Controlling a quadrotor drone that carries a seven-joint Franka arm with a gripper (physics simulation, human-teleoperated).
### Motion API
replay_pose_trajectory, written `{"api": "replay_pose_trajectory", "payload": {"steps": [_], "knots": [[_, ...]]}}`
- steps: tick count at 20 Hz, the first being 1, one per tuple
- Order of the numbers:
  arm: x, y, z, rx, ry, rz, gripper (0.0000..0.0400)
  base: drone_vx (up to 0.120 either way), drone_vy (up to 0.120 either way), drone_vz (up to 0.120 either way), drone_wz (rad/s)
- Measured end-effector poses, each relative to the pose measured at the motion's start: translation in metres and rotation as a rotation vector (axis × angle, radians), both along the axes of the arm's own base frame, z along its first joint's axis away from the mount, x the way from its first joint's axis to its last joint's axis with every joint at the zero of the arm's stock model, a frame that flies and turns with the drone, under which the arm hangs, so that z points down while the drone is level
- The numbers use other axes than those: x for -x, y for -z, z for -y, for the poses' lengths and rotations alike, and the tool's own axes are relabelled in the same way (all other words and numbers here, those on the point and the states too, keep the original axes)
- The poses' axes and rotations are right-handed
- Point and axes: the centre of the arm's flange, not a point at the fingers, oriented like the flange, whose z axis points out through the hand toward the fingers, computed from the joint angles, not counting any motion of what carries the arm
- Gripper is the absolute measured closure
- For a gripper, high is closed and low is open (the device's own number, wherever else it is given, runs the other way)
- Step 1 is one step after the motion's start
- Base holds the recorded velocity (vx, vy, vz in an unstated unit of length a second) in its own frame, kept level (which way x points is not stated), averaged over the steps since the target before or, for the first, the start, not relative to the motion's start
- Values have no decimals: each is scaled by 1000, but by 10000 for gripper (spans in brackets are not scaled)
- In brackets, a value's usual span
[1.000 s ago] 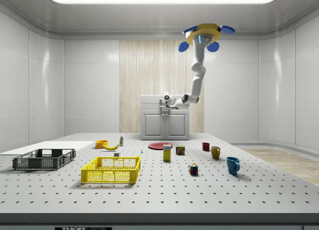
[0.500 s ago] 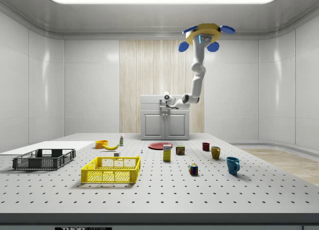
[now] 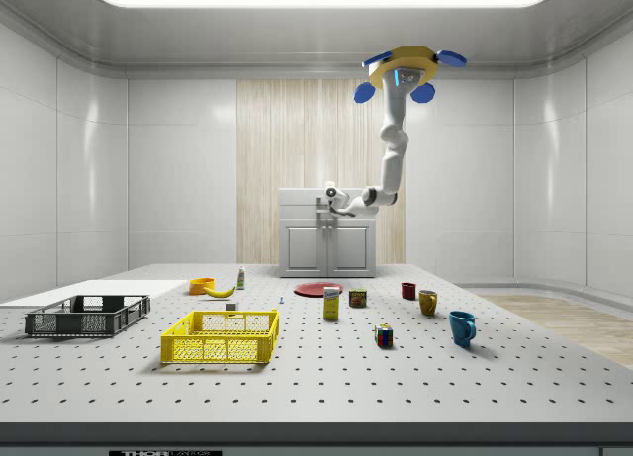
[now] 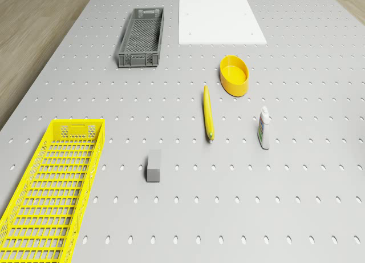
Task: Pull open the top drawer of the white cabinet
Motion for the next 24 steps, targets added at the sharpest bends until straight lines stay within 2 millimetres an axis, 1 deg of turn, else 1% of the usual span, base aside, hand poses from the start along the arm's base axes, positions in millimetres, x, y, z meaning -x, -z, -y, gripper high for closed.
{"api": "replay_pose_trajectory", "payload": {"steps": [9,10,11,13,15,18,19,20,22,24], "knots": [[3,-1,7,2,-9,-2,293,0,0,0,0],[3,-1,7,2,-9,-2,278,0,0,0,0],[3,-1,6,2,-10,-3,237,0,0,0,0],[2,-1,4,2,-8,-4,181,0,0,0,0],[1,-1,-1,2,-5,-4,147,0,0,0,0],[-1,-1,-11,2,0,-5,120,0,0,0,0],[-1,-1,-14,2,0,-5,130,0,0,0,0],[-1,-2,-17,2,-1,-5,166,0,0,0,0],[-1,-2,-20,2,-1,-5,217,0,0,0,0],[-1,-2,-23,2,-1,-5,248,0,0,0,0]]}}
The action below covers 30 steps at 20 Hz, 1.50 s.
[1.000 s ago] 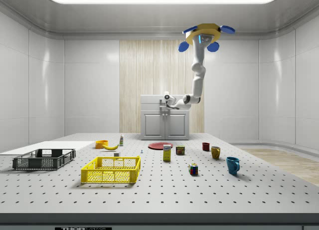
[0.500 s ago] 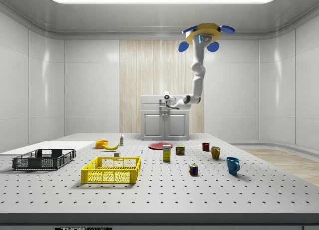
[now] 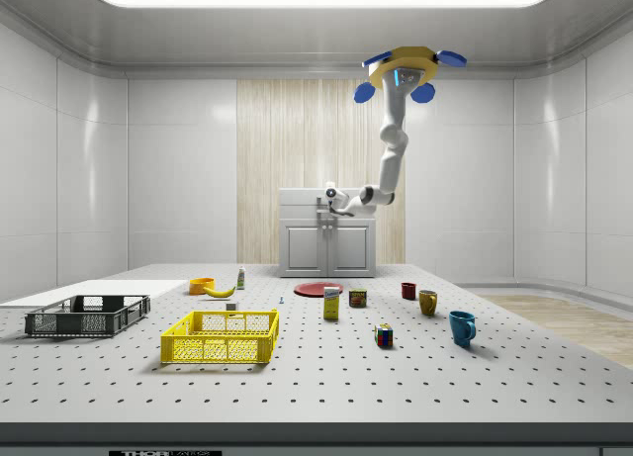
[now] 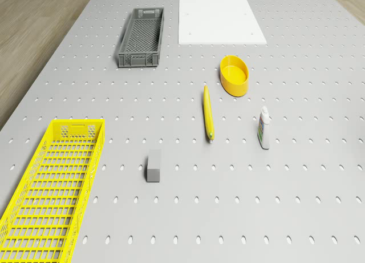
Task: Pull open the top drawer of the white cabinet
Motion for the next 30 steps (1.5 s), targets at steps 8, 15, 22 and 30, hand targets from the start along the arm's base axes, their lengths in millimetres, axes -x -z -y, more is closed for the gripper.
{"api": "replay_pose_trajectory", "payload": {"steps": [8,15,22,30], "knots": [[0,2,7,-3,3,13,283,0,0,0,0],[0,1,17,-3,1,35,287,0,0,0,0],[0,2,20,0,4,21,271,0,0,0,0],[2,-2,26,4,-6,-37,260,0,0,0,0]]}}
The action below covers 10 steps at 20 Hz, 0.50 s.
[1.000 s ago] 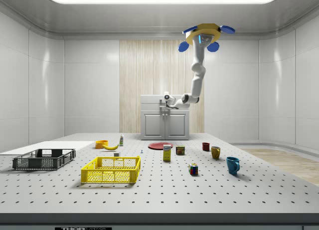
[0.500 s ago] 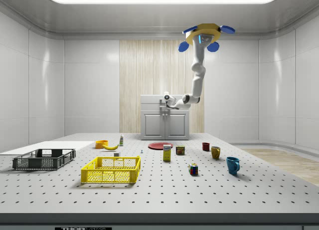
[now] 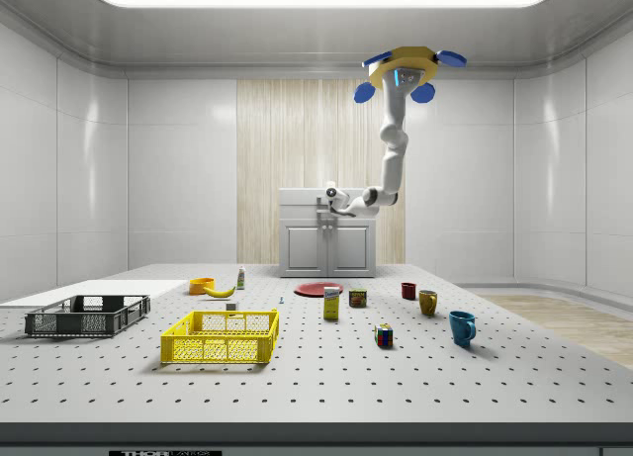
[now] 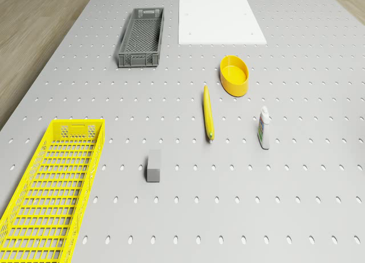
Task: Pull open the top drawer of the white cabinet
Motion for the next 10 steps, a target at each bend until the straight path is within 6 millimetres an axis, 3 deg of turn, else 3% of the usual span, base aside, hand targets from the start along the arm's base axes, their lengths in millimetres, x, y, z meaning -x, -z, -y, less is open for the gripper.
{"api": "replay_pose_trajectory", "payload": {"steps": [1,6,10], "knots": [[-1,-7,2,12,-5,19,206,0,0,0,0],[-6,0,8,2,11,56,268,0,0,0,0],[-3,2,15,-3,7,83,280,0,0,0,0]]}}
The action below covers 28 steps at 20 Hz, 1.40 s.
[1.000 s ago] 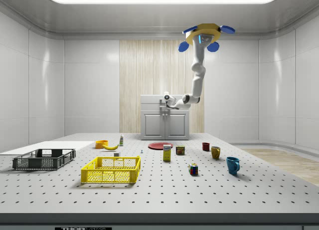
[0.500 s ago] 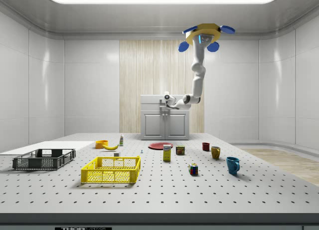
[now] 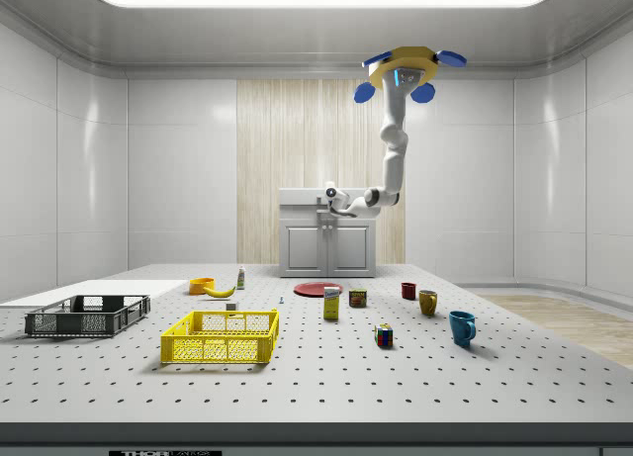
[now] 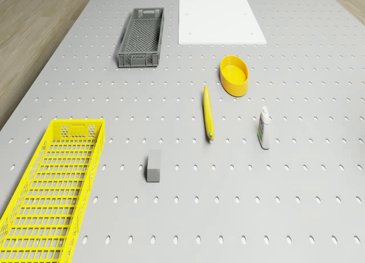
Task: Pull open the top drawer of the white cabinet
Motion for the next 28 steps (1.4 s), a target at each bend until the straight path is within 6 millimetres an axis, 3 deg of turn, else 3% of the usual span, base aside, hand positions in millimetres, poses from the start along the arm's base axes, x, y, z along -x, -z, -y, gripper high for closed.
{"api": "replay_pose_trajectory", "payload": {"steps": [8,14,16,19,23,28], "knots": [[13,0,25,-1,-25,-22,287,0,0,0,0],[0,0,56,0,6,-39,293,0,0,0,0],[-5,0,65,0,18,-41,215,0,0,0,0],[-11,1,68,0,32,-44,152,0,0,0,0],[-14,1,58,0,38,-45,116,0,0,0,0],[-15,1,41,0,40,-46,101,0,0,0,0]]}}
